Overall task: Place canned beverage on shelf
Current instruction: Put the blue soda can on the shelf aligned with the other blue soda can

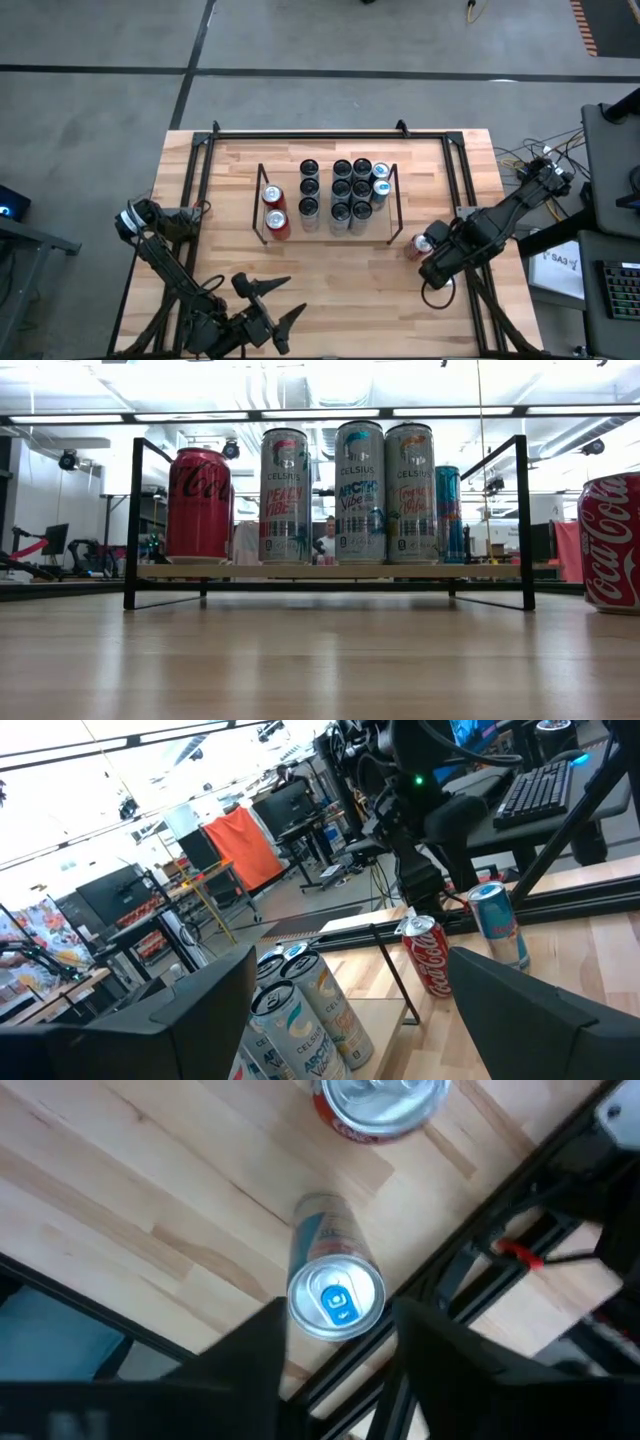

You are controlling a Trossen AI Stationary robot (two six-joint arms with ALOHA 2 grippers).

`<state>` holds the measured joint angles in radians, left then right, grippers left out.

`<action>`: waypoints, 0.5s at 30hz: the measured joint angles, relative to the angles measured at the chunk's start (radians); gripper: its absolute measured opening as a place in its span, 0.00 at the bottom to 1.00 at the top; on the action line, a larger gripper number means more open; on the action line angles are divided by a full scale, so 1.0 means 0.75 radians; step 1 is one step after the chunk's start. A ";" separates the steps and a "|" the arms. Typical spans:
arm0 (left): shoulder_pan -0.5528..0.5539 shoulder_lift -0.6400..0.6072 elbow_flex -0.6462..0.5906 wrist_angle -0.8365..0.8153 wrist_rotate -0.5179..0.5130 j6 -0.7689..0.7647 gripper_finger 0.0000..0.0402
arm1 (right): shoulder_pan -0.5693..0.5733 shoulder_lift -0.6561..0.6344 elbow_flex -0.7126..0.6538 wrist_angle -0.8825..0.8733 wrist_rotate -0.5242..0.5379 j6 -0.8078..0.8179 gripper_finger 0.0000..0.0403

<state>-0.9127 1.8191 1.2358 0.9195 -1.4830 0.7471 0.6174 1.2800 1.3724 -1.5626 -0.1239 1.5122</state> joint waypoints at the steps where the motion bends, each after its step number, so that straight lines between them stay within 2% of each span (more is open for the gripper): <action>1: 0.000 0.000 0.000 0.000 0.000 0.000 0.77 | -0.001 0.003 0.000 -0.002 -0.013 0.022 0.45; 4: 0.000 0.000 0.000 0.000 0.000 -0.001 0.77 | 0.000 0.004 0.000 -0.003 -0.021 0.034 0.59; 7: 0.001 0.000 0.000 0.000 0.000 -0.002 0.77 | -0.003 0.004 0.000 0.000 -0.011 0.015 0.67; 11: 0.002 0.000 0.000 0.000 0.000 -0.007 0.77 | 0.017 0.016 0.000 0.004 0.017 0.119 0.74; 15: 0.001 0.000 -0.001 0.000 0.000 -0.010 0.77 | 0.064 0.023 -0.004 0.015 -0.104 0.167 0.76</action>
<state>-0.9119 1.8191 1.2354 0.9195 -1.4832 0.7394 0.6655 1.2973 1.3693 -1.5517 -0.2017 1.6377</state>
